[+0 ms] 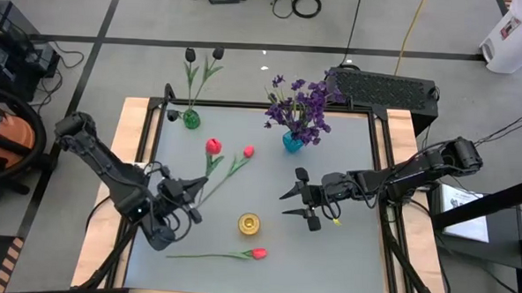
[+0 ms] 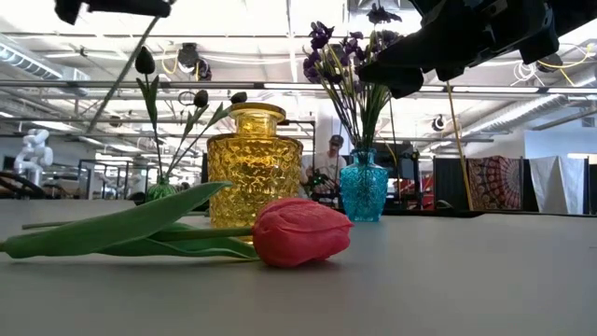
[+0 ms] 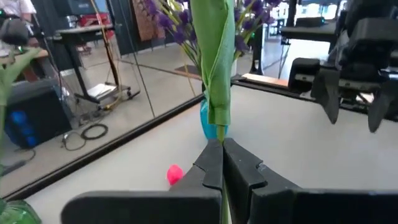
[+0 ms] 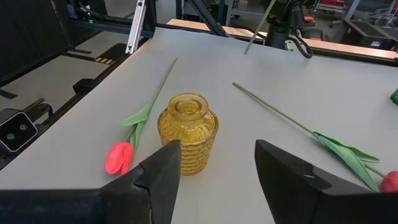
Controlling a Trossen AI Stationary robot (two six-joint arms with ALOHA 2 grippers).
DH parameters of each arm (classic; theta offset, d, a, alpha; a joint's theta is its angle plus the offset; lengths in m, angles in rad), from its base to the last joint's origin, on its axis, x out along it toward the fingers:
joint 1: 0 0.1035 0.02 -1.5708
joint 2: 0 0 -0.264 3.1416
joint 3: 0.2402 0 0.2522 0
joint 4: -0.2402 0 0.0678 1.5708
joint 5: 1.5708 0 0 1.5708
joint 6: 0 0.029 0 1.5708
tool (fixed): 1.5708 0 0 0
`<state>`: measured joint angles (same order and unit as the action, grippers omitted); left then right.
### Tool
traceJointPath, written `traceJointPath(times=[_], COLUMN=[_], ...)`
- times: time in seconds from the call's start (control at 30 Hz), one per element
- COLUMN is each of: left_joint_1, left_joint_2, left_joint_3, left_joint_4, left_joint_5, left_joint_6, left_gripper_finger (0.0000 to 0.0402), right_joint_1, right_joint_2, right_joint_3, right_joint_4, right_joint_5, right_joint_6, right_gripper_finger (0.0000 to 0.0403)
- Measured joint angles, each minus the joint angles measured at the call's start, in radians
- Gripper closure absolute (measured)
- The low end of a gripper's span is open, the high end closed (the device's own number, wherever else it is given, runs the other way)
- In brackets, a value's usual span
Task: Sort flowers into vase by color
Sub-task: Put the top left pink flower into the yellow vase
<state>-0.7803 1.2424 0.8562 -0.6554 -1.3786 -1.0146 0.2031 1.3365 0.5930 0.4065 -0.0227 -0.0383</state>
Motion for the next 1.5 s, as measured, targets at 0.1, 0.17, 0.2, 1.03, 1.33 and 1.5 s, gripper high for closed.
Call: traceJointPath(times=[0.1, 0.17, 0.2, 1.03, 1.33, 1.5], left_joint_1=[0.034, 0.051, 0.059, 0.250, 0.326, 0.328], left_joint_2=[0.000, 0.000, 0.000, 0.025, 0.096, 0.110], left_joint_3=[0.000, 0.000, 0.000, 0.000, 0.000, 0.000], left_joint_4=[0.139, 0.222, 0.260, 0.835, 0.933, 1.124], left_joint_5=[0.023, 0.067, 0.097, 0.825, 0.929, 0.964], left_joint_6=[0.096, 0.191, 0.242, 1.074, 1.104, 1.128], left_gripper_finger=[0.0400, 0.0400, 0.0400, 0.0400, 0.0400, 0.0400], right_joint_1=[0.000, 0.000, 0.000, 0.000, 0.000, 0.000], right_joint_2=[0.000, 0.000, 0.000, 0.000, 0.000, 0.000], right_joint_3=[0.000, 0.000, 0.000, 0.000, 0.000, 0.000], right_joint_4=[0.000, 0.000, 0.000, 0.000, 0.000, 0.000], right_joint_5=[0.000, 0.000, 0.000, 0.000, 0.000, 0.000], right_joint_6=[0.000, 0.000, 0.000, 0.000, 0.000, 0.000], right_gripper_finger=[0.0206, 0.0206, 0.0206, 0.0206, 0.0206, 0.0206])
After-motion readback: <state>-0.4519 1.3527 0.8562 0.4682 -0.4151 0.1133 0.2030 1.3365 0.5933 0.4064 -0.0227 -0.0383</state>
